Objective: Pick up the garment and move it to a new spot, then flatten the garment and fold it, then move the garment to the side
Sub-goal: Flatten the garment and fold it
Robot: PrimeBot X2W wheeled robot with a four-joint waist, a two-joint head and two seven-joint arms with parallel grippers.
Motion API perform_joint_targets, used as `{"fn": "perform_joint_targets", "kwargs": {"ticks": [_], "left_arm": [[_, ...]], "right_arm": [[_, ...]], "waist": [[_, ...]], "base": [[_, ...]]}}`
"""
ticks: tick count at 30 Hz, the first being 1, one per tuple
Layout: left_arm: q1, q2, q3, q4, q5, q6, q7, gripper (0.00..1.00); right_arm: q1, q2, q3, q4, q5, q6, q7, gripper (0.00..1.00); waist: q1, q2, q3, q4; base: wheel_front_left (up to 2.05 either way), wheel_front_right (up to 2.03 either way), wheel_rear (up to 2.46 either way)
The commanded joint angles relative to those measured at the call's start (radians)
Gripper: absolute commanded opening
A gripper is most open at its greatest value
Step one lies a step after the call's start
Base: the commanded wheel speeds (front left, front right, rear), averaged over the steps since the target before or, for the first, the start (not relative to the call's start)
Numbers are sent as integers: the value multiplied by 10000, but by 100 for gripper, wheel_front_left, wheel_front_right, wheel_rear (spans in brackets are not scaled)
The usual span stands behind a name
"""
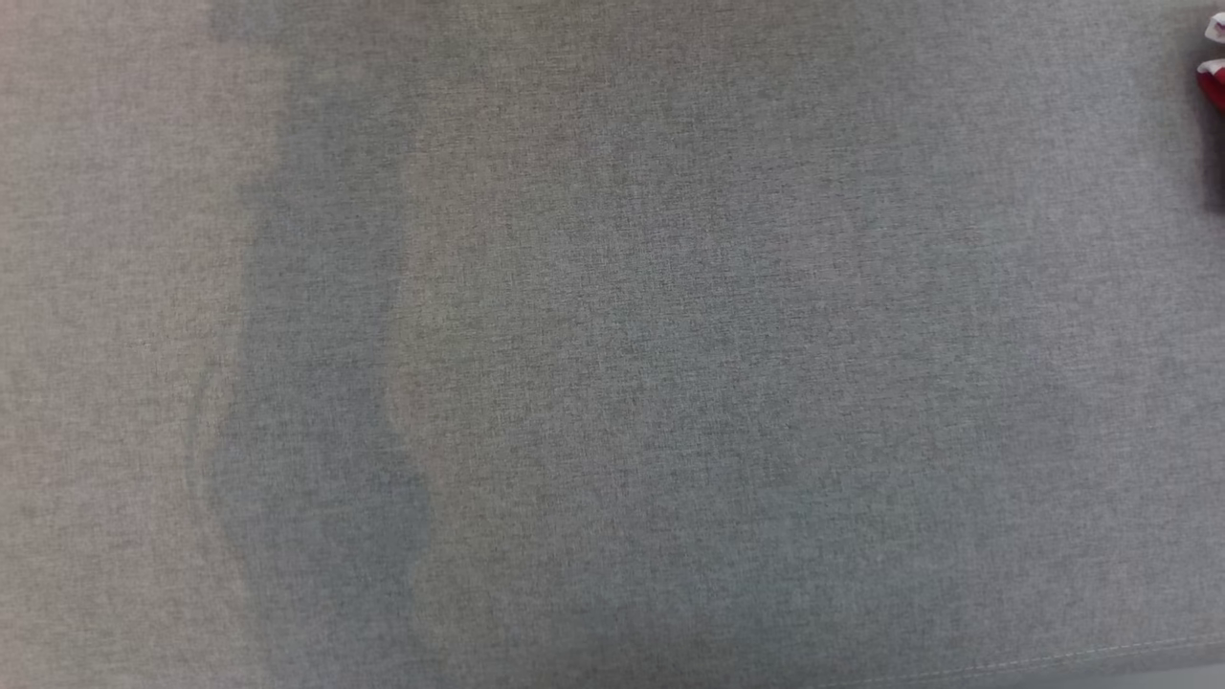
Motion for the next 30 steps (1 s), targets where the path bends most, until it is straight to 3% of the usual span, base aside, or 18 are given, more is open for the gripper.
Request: {"fn": "perform_joint_targets", "kwargs": {"ticks": [1,10,16,23,30], "left_arm": [[488,164,-186,111,-245,23,63,0],[2878,755,-1891,-527,-1587,22,556,0],[5106,1760,-3247,-1689,-2917,22,1541,0],[7506,3231,-4384,-3417,-4771,22,3540,0],[9495,4359,-4798,-4951,-5967,190,4510,0]], "right_arm": [[308,-106,291,-49,128,-1,-69,0],[2171,-585,2230,-854,564,-1,-344,0],[4095,-1298,3628,-1782,1077,-1,56,0],[6335,-2579,4681,-3075,2353,-2,1506,0],[8293,-4110,5327,-4742,3437,-2,2969,0]], "waist": [[0,0,26,-27],[0,0,-470,-113],[0,0,-1832,-140],[0,0,-3618,-232],[0,0,-4564,-384]], "base": [[0,0,0],[0,0,0],[0,0,0],[0,0,0],[0,0,0]]}}
